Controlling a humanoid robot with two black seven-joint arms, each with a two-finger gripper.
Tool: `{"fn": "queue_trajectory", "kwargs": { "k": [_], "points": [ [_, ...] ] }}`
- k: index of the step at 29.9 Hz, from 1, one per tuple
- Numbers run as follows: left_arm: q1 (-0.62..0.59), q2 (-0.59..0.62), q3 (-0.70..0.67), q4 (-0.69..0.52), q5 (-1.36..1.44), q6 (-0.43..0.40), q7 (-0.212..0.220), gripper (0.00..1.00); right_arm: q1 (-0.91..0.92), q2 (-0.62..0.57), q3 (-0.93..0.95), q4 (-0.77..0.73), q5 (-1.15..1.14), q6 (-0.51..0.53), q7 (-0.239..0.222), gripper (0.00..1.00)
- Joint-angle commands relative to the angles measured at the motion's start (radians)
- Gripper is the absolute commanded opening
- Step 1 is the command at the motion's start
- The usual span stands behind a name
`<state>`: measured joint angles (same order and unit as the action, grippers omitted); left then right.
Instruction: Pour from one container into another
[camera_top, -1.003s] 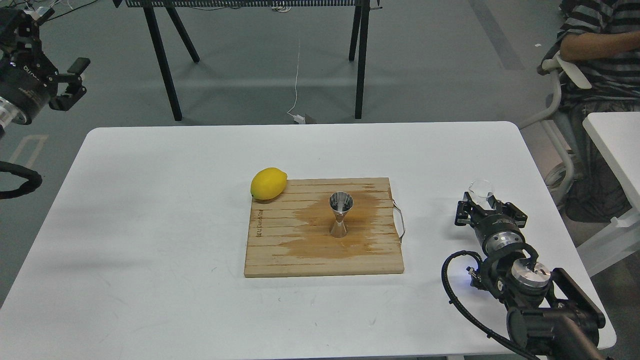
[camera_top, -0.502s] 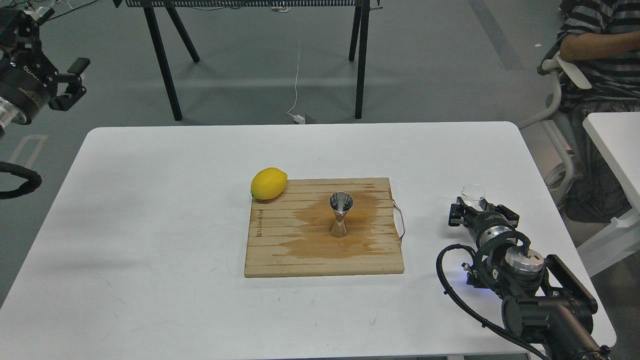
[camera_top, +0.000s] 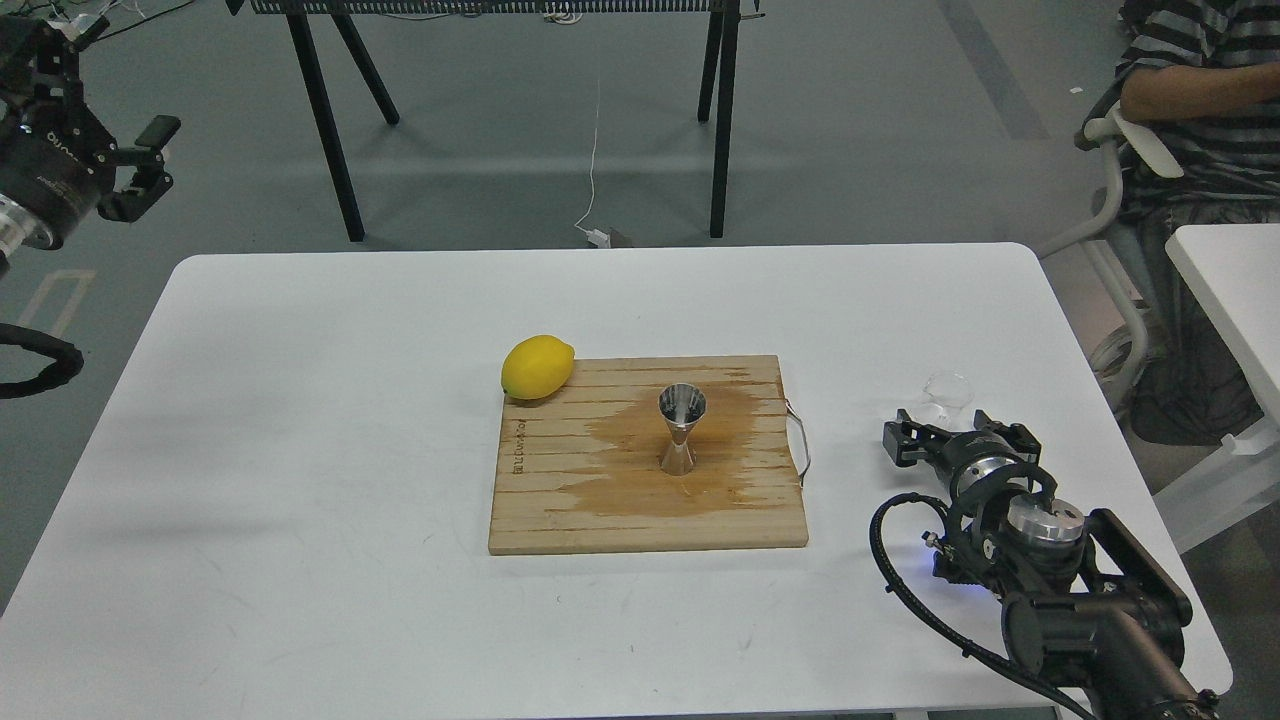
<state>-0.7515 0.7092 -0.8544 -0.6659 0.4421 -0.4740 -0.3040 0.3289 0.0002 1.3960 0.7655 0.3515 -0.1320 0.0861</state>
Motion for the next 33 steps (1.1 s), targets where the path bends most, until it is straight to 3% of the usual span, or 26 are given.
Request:
{"fn": "queue_trajectory", "kwargs": {
  "k": [1,7,16,25,29,33],
  "points": [
    [0.000,0.001,0.000,0.000,0.001,0.000,0.000,0.99,-0.004,0.000,-0.003,0.023,0.000,0.003,-0.005,0.98],
    [0.000,0.003,0.000,0.000,0.000,-0.002,0.000,0.99,-0.054,0.000,-0.029,0.142,0.000,-0.001,-0.008,0.98],
    [0.000,0.004,-0.002,0.000,0.001,-0.003,-0.001,0.99,-0.154,-0.112,-0.005,0.380,0.000,-0.060,-0.008,0.98],
    [0.000,0.004,-0.005,0.000,0.000,-0.002,-0.003,0.99,-0.108,-0.201,0.035,0.523,0.000,-0.084,-0.008,0.98],
    [-0.003,-0.007,-0.006,0.003,-0.003,0.005,-0.003,0.99,-0.025,-0.242,0.011,0.506,-0.016,-0.043,-0.011,0.98],
    [0.003,-0.022,-0.006,0.009,-0.003,0.031,-0.004,0.99,0.038,-0.288,-0.060,0.399,-0.075,0.108,-0.014,0.98]
  ]
}}
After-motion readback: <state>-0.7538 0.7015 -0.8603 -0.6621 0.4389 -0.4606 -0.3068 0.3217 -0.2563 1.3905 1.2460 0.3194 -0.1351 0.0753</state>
